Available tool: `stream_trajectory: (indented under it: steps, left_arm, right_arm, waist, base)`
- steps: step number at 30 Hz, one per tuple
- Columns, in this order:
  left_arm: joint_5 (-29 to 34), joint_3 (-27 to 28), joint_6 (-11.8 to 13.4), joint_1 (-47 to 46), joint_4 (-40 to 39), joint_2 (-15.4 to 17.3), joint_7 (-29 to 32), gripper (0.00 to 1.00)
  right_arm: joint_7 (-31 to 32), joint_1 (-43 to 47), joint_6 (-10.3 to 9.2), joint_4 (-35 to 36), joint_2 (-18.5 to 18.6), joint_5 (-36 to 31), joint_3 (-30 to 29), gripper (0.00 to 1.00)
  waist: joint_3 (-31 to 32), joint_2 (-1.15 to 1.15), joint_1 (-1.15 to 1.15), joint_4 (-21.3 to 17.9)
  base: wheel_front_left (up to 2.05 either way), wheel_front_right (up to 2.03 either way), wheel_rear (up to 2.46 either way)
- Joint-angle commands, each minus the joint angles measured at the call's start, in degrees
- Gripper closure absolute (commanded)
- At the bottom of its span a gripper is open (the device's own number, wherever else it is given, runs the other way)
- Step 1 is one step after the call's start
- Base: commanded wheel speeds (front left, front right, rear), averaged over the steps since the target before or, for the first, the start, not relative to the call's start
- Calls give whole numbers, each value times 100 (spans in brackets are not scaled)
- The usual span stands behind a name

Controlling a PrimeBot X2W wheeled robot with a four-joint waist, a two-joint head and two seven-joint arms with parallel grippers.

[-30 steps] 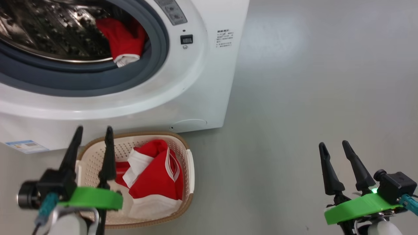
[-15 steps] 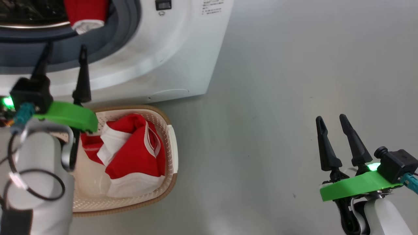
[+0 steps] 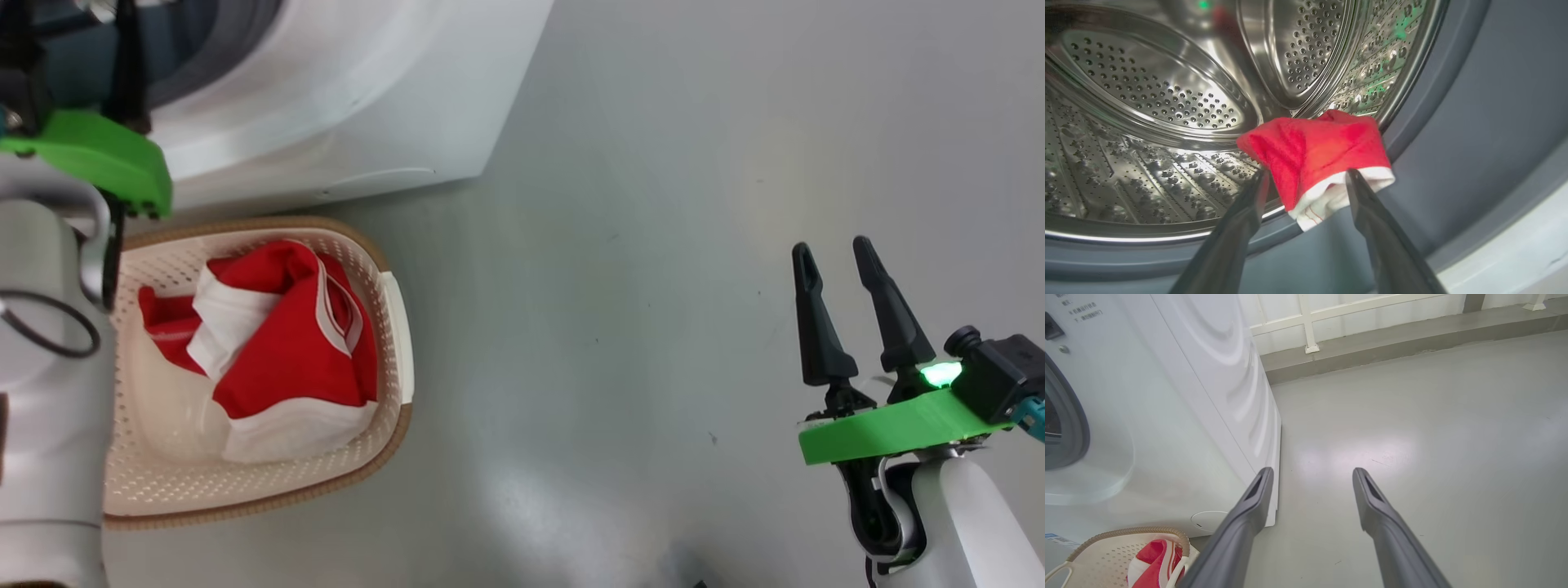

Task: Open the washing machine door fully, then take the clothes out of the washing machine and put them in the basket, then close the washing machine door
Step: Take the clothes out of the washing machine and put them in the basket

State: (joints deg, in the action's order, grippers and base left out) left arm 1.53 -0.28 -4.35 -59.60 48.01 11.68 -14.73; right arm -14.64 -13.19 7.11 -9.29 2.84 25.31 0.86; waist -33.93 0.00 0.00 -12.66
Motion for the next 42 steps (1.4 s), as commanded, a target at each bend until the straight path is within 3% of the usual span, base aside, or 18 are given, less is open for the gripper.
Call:
stream_trajectory:
  steps: [1, 17, 18, 19, 21, 28, 42]
  left_arm:
    - [65, 61, 84, -96, -39, 266, -27, 0]
    - [88, -237, 140, -744, 720, 482, -27, 0]
    - [74, -248, 130, -770, 755, 485, -27, 43]
    - [53, -252, 121, -796, 788, 485, -27, 70]
    - [6, -255, 110, -832, 813, 468, -27, 100]
    - [-311, -80, 105, -736, 563, 399, -27, 100]
    - [-760, 563, 145, 597, -1162, 32, -27, 100]
  right_arm:
    - [-36, -24, 37, 142, 7, 73, 129, 0]
    - [-36, -184, 37, 155, 4, 180, 148, 0]
    - [-36, -190, 37, 158, 4, 180, 144, 0]
    - [-36, -196, 37, 162, 4, 180, 137, 0]
    - [-36, -202, 37, 171, 4, 177, 124, 0]
    - [-36, -202, 37, 171, 4, 157, 66, 0]
    - [-36, -46, 37, 149, 6, -29, -42, 0]
  waist:
    - [-128, 0, 0, -56]
    - [-329, 0, 0, -169]
    - [-334, 0, 0, -172]
    - [-339, 0, 0, -174]
    - [-342, 0, 0, -174]
    - [-298, 0, 0, -127]
    - [148, 0, 0, 207]
  base:
    - [0, 0, 0]
    - [0, 0, 0]
    - [0, 0, 0]
    - [0, 0, 0]
    - [0, 0, 0]
    - [0, 0, 0]
    - [0, 0, 0]
